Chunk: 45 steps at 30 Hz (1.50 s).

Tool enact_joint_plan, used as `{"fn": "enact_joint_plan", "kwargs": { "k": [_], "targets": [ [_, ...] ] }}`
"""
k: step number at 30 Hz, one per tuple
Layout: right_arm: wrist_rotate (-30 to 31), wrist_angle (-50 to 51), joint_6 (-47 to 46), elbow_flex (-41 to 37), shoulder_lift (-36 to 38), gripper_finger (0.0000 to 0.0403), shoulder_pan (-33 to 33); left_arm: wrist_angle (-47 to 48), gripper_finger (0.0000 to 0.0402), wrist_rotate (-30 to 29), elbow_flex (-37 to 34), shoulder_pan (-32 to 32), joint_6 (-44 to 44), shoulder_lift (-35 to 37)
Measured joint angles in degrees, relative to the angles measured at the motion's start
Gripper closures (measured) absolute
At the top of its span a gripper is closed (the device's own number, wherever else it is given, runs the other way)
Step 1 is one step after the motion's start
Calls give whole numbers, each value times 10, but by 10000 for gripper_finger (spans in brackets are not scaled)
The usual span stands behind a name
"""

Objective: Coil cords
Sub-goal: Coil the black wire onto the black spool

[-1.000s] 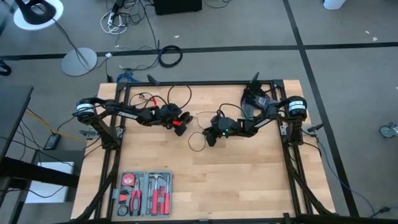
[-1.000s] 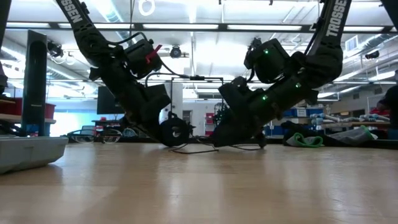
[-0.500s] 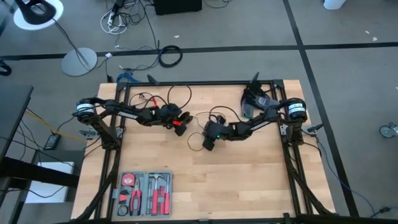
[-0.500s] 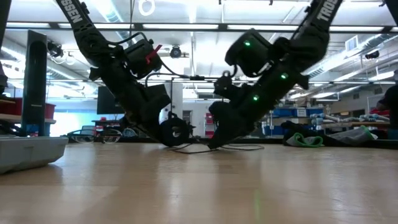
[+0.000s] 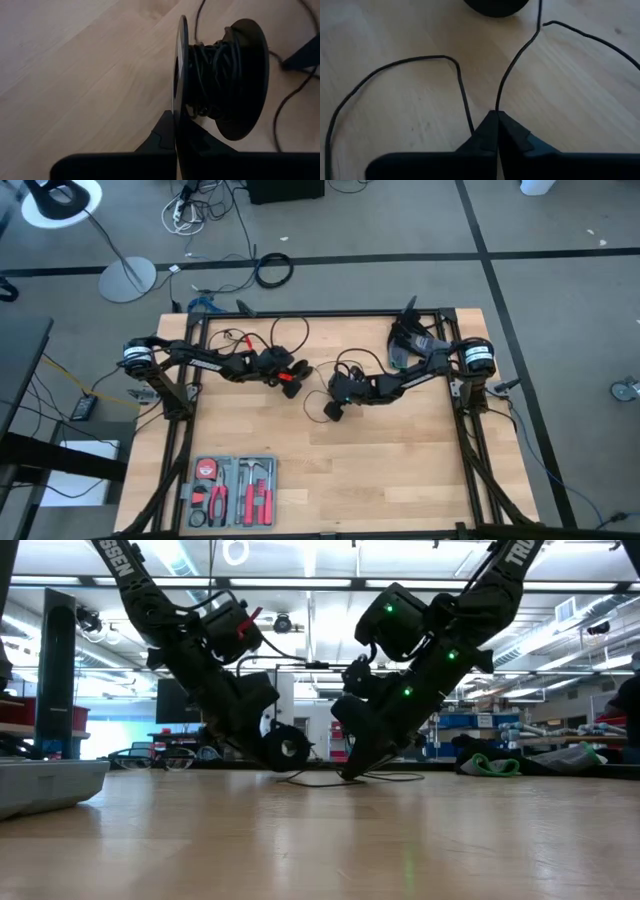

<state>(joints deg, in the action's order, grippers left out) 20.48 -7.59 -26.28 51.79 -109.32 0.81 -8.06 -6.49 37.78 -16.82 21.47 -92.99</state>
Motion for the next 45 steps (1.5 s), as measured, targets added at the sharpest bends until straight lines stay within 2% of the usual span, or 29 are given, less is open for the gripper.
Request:
{"fn": "enact_joint_plan", "kwargs": {
  "k": [3,6,14,21,27,31,34,39,45],
  "targets": [
    [4,-30,5,-3,-1,401,9,-17,401,9,0,0,0,0],
    [-19,-60,8,-4,-3,401,14,-28,401,19,1,0,0,0],
    [-59,-66,-5,-4,-3,402,3,-59,401,83,18,0,-2,0],
    [-63,-64,-19,-4,-3,402,-17,-89,401,137,37,0,-2,0],
    [-82,-110,-4,-4,-3,403,-25,-89,401,134,40,0,-2,0],
    [-116,-173,23,0,-3,403,-24,-90,401,81,41,1,-2,0],
    [-120,-168,52,21,-3,403,-25,-89,401,56,41,0,-3,0],
    [-139,-168,114,53,-3,403,-48,-69,401,49,41,1,-5,-2],
    [-144,-102,93,66,5,403,-71,-19,401,17,41,0,-18,-2]
  ]
}}
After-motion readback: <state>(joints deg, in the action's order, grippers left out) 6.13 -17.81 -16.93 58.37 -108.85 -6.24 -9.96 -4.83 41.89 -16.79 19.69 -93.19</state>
